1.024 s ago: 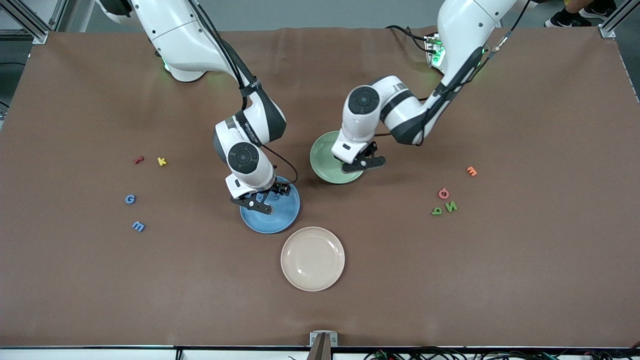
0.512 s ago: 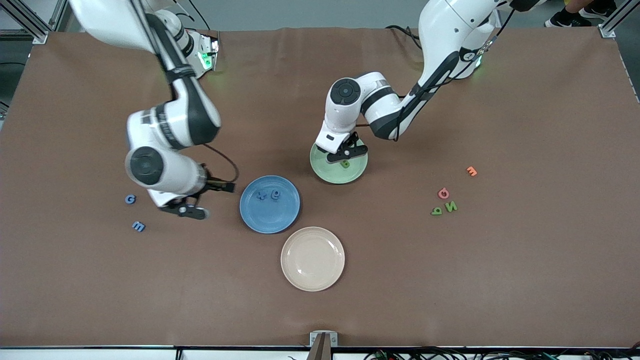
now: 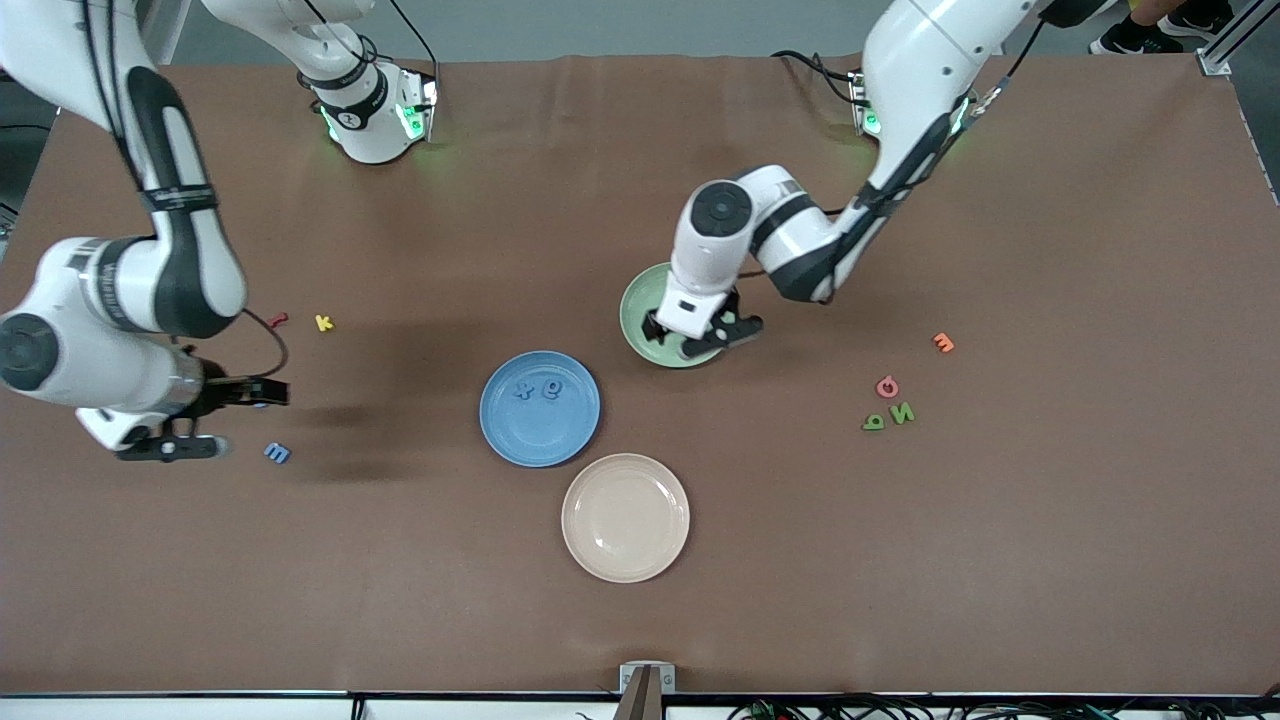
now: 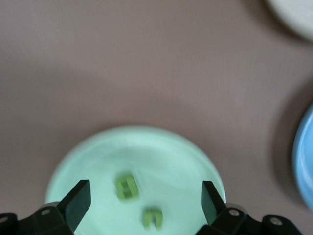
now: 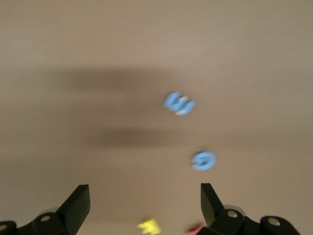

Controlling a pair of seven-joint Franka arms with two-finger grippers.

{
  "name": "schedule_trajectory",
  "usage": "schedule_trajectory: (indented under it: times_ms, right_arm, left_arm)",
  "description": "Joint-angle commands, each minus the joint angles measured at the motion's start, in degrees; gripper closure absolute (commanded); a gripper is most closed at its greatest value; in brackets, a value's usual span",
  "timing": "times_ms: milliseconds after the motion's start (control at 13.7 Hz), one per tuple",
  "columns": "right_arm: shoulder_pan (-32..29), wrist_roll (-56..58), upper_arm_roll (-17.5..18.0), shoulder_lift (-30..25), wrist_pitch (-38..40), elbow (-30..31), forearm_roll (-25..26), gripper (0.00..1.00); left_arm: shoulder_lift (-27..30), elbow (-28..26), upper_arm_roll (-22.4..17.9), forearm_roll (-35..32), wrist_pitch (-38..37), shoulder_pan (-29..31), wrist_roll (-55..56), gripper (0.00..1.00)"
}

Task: Sort letters by color into matching plates
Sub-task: 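Place the a on the blue plate while the left gripper places its letter on green, then grasp the blue e with the right gripper while the left gripper grasps the green b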

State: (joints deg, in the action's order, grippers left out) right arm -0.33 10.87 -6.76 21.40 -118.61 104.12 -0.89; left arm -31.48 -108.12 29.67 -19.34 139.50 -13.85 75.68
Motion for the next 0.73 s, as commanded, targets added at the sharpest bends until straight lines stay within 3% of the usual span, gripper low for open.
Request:
schedule_trajectory:
  times_ms: [0,366,659]
  right_arm:
    - [-3.26,3.02,1.39,-0.13,-3.63,3.26,2.47,0.00]
    - [-6.43,5.83,1.48,-0.22,-14.34,11.62,4.49,0.00]
    - [-7.58,5.92,1.57,3.55,-22.08,12.95,4.49,0.00]
  left_arm:
    - [3.09,-0.86,0.22,-1.05,-0.98,7.49,-7.61,0.00]
    - [2.48,-1.22,0.13,-1.05,-2.55,19.11,-25.64,0.00]
    - [0.73,-1.66,0.13,-5.78,-2.65,24.40,-36.73,0.06]
